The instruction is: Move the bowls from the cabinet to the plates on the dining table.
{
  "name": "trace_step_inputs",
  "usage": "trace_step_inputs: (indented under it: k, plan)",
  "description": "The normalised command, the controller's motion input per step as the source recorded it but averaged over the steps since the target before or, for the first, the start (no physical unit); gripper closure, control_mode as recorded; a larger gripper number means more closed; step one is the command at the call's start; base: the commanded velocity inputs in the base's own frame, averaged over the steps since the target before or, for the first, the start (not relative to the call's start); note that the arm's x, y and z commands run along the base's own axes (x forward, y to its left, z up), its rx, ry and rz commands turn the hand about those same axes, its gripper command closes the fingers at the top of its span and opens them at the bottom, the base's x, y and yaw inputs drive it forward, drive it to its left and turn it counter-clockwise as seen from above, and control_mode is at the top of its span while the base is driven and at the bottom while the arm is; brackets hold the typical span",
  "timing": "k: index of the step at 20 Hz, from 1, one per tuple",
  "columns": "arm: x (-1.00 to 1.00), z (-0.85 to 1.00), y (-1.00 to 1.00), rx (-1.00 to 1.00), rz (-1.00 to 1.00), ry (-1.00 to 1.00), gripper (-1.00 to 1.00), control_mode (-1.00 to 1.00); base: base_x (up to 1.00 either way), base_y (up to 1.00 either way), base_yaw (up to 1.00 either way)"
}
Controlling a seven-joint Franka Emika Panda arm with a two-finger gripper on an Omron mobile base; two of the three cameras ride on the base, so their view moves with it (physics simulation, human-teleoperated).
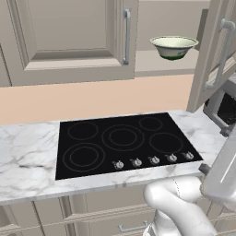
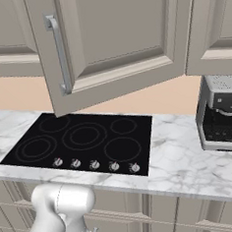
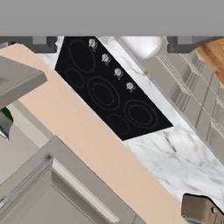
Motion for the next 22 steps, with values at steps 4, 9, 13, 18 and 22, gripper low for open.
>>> trace_step_inputs:
  k: [4, 9, 13, 18, 22]
  plan:
    - [0.43, -0.09, 0.04, -0.22, -0.18, -0.03, -1.00, -1.00, 0.00, 0.00, 0.00]
    - [0.54, -0.02, -0.01, -0.16, -0.19, 0.00, -1.00, -1.00, 0.00, 0.00, 0.00]
    - [0.60, 0.00, -0.14, -0.11, -0.21, 0.00, -1.00, -1.00, 0.00, 0.00, 0.00]
    - [0.69, 0.00, -0.18, -0.10, -0.22, 0.00, -1.00, -1.00, 0.00, 0.00, 0.00]
    - [0.81, -0.02, -0.04, -0.10, -0.17, 0.00, -1.00, -1.00, 0.00, 0.00, 0.00]
